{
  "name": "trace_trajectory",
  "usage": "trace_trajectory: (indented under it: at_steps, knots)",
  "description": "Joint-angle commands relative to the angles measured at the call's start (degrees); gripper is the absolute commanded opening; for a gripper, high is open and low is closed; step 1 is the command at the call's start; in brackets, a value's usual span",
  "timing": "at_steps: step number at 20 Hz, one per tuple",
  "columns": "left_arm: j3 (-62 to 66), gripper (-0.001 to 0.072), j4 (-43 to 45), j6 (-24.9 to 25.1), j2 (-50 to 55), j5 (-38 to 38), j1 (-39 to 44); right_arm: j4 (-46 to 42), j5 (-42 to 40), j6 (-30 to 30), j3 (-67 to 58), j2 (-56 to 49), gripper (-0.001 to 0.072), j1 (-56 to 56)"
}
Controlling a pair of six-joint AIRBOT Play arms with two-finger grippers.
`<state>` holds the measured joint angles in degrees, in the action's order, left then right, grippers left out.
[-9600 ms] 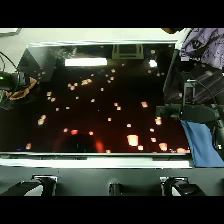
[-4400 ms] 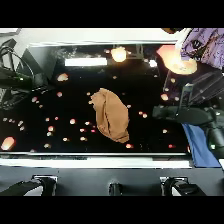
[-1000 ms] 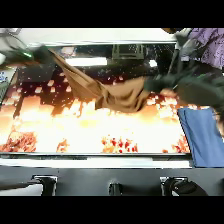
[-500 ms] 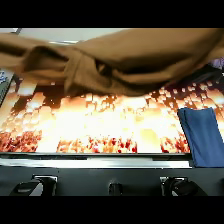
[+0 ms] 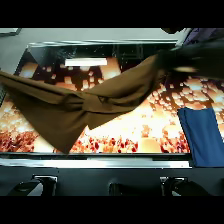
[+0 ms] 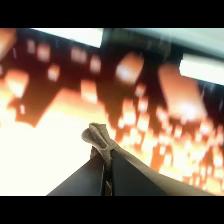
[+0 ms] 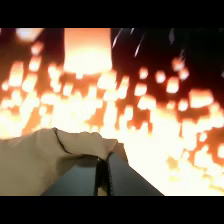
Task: Fold the clothes and pants, and hang the long-sleeved shirts on hangers.
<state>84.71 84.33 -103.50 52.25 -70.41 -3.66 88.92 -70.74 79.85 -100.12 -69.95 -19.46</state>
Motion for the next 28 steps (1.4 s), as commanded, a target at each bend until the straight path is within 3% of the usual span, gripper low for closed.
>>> trace_trajectory:
  at_steps: [1, 6, 9, 11, 13, 14, 15, 16, 18, 19, 23, 28]
  knots:
    - [-13.8, 0.0012, -1.7, 0.2, 10.1, 4.6, 2.0, 6.5, 5.4, -0.4, 3.9, -14.7, 0.0031, 0.0]
    - [-22.6, 0.0012, -2.3, 0.0, 26.4, 13.6, 4.4, 8.1, 13.7, -8.0, 3.9, -30.5, 0.0032, 0.0]
    - [-22.6, 0.0012, -2.6, 0.0, 30.2, 14.6, 4.3, 9.0, 16.2, -11.8, 3.2, -31.3, 0.0044, 1.4]
    - [-22.6, 0.0012, -2.6, 0.0, 30.1, 15.0, 4.0, 11.8, 14.4, -11.7, 1.6, -29.8, 0.0095, 5.7]
    - [-22.6, 0.0012, -2.7, 0.2, 29.7, 14.7, 3.7, 14.9, 12.0, -11.1, 0.9, -26.8, 0.0096, 12.6]
    - [-22.6, 0.0012, -2.7, 0.2, 29.6, 14.3, 3.5, 15.9, 10.3, -11.1, 0.9, -25.4, 0.0145, 16.2]
    - [-22.6, 0.0012, -2.7, 0.2, 29.4, 13.8, 3.4, 17.4, 7.8, -11.1, 0.9, -24.4, 0.0281, 19.8]
    - [-22.6, 0.0012, -2.7, 0.2, 29.2, 13.2, 3.3, 20.0, 4.2, -9.3, 0.9, -23.5, 0.0418, 23.7]
    - [-22.6, 0.0012, -2.7, 0.2, 29.1, 12.3, 3.3, 25.1, -3.4, -3.1, 0.9, -22.7, 0.044, 30.0]
    - [-22.6, 0.0012, -2.7, 0.2, 29.1, 11.7, 3.3, 26.1, -6.6, -0.9, 0.9, -22.5, 0.0494, 32.2]
    - [-22.6, 0.0012, -2.8, 0.2, 29.1, 10.4, 3.3, 29.4, -14.7, 4.8, 2.2, -22.3, 0.0492, 35.7]
    - [-22.6, 0.0012, -2.8, 0.2, 29.1, 10.4, 3.3, 43.7, -4.5, 6.7, 17.3, -22.3, 0.047, 30.1]
